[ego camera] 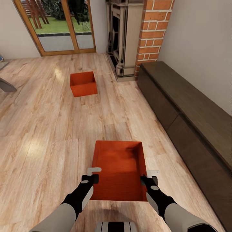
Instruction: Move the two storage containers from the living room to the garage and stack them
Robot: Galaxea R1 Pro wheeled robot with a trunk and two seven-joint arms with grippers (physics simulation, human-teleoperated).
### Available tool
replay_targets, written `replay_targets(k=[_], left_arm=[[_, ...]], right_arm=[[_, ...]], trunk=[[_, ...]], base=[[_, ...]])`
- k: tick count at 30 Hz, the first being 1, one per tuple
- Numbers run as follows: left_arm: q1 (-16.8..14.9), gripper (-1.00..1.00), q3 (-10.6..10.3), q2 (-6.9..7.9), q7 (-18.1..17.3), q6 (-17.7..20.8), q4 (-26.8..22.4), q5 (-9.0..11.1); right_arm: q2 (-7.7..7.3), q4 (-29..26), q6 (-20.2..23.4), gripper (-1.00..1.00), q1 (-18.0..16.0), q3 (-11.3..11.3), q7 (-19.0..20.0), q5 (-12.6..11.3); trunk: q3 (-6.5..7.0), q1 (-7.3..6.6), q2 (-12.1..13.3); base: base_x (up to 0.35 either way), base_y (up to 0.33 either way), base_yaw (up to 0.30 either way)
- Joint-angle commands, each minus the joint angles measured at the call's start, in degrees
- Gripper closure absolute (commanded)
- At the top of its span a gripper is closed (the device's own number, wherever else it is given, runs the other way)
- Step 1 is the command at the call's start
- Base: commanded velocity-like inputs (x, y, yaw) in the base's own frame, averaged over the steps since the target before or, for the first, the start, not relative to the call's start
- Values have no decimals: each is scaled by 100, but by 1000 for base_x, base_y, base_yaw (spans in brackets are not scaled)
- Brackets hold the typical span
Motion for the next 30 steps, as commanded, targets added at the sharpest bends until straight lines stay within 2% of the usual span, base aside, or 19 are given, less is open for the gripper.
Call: replay_targets(k=[1,30], left_arm=[[-1,100,-14,5,50,41,-13,-15],[-1,100,-14,1,50,48,-12,-15]], right_arm=[[-12,9,-35,100,-3,46,-16,-67],[-1,10,-33,100,-3,46,-16,-70]], trunk=[[15,-23,40],[536,-660,1203]], base=[[0,0,0],[0,0,0]])
